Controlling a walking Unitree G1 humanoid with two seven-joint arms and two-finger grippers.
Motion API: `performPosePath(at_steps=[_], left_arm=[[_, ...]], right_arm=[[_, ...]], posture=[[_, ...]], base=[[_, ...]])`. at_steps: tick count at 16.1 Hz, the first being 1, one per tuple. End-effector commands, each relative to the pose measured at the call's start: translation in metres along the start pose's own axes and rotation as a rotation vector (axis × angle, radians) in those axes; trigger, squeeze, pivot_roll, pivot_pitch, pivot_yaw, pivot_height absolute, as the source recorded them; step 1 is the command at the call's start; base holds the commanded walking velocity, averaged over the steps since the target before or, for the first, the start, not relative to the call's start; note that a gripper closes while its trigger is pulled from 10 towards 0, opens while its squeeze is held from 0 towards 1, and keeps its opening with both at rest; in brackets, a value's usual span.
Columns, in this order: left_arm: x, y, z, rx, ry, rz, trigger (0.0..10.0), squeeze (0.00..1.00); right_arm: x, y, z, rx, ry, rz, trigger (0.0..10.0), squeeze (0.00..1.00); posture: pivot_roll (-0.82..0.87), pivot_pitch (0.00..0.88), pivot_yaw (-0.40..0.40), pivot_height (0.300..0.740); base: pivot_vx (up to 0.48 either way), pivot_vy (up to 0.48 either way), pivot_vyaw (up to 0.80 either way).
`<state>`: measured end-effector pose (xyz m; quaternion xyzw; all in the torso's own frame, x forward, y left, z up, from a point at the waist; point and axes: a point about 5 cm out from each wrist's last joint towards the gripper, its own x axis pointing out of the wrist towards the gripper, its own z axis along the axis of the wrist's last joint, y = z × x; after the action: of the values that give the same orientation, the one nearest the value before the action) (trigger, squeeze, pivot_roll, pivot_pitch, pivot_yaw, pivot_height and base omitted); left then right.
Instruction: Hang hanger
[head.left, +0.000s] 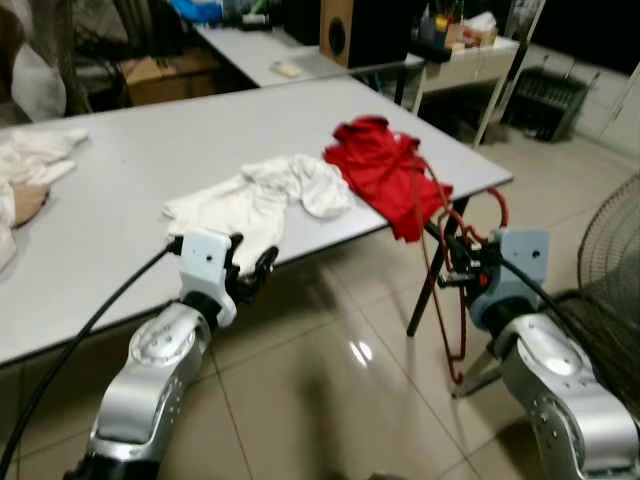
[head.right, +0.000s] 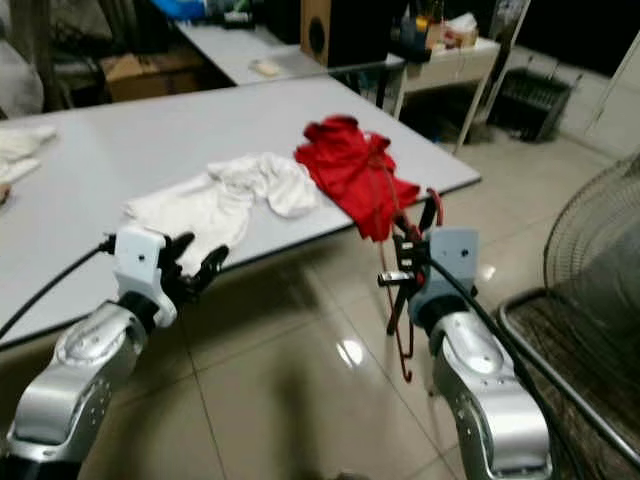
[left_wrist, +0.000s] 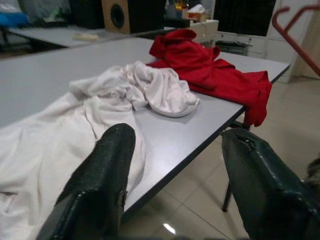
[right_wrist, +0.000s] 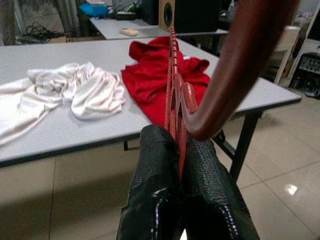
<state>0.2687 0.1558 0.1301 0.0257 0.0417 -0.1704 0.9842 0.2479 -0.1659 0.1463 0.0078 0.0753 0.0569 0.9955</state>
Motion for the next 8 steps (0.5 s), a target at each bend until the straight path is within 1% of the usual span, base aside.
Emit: performPosePath(at_steps=[1,3,6,8], left_arm=[[0.0002,0.0055,0.0001,0.020,-0.003,0.023,10.0,1.00],[-0.0001,0.0120,0.0006,-0.008,-0.006,0.054,10.0,1.00],[0.0005,0.0141,-0.0010,-0.023,-0.006,0.070,10.0,1.00],[0.0008,0.0140,-0.0013,-0.021,-0.007,0.071,10.0,1.00]], right_arm=[[0.0007,0.0031,0.0014,-0.005,-0.006,0.020,10.0,0.00],[-0.0006,0.0079,-0.0019,-0.016,0.009,0.062,10.0,0.00],[-0.0006,0.0108,-0.0044,-0.052,0.011,0.079,10.0,0.00],[-0.0003,0.0105,-0.0043,-0.056,0.008,0.080,10.0,0.00]], posture=[[-0.09,0.000,-0.033,0.740],[-0.10,0.000,-0.036,0.740],[-0.10,0.000,-0.039,0.740],[-0.10,0.000,-0.040,0.740]], base=[[0.000,0.000,0.00],[0.000,0.000,0.00],[0.000,0.000,0.00],[0.000,0.000,0.00]])
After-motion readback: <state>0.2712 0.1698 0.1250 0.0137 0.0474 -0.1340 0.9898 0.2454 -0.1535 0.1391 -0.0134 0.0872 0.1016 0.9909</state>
